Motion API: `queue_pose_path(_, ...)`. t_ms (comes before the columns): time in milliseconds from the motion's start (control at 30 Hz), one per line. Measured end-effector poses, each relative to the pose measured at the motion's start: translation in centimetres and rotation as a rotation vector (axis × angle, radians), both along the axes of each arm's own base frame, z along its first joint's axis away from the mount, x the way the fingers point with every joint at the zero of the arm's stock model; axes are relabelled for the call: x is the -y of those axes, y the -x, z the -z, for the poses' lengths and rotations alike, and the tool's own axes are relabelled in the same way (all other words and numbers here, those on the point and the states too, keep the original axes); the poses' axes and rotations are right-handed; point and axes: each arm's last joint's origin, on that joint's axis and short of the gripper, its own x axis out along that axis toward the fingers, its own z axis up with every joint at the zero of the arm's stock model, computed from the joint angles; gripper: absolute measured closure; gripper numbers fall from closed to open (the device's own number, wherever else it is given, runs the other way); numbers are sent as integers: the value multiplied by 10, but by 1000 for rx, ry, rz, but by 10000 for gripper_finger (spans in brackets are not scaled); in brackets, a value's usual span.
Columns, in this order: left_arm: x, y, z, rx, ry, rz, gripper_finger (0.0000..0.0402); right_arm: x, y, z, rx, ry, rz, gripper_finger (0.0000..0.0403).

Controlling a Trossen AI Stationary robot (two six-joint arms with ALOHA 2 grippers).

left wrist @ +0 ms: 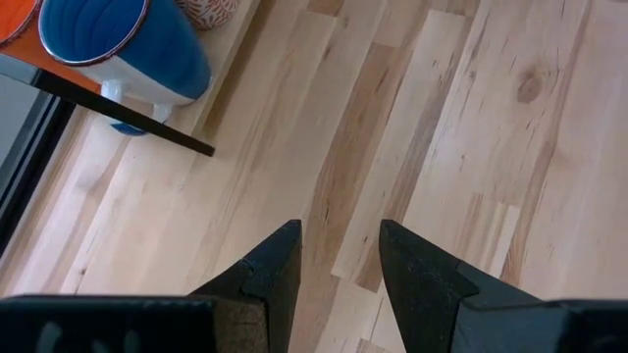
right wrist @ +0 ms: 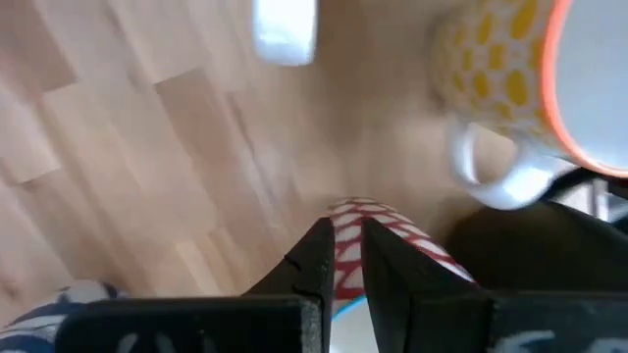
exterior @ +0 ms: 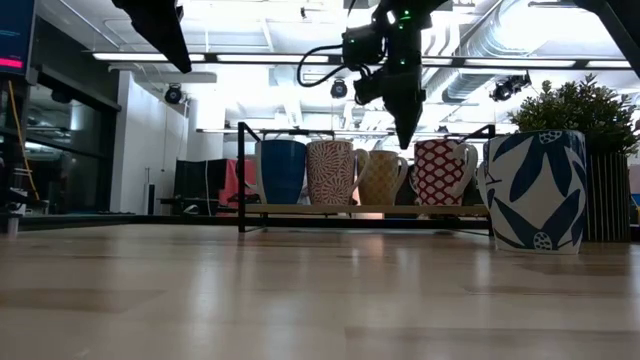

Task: Place coffee mugs
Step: Adjust the red patterned mug on the shelf

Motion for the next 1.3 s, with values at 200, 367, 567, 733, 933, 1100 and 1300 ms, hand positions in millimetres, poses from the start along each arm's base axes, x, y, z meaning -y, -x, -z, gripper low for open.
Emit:
queue_pose_path(200,0,0,0,0,0,0,273,-4,0,0,9,-59,-23,371)
queue_pose_path(367,0,0,0,0,-1,1,273,-4,3,0,-34,-44,6,371)
queue_pose_path(567,0,0,0,-1,-1,1,273,-5,6,0,-64,-37,12,371)
queue_pose_path(733,0,0,0,-1,-1,1,273,-4,6,0,-65,-35,10,371)
queue_pose_path(933,0,0,0,-1,-1,2,273,-4,6,0,-65,-34,10,371)
queue_pose_path(1100,0,0,0,-1,-1,2,273,-4,6,0,-65,-34,10,371)
queue_pose_path(1300,0,0,0,0,1,0,273,-4,6,0,-65,-35,12,371)
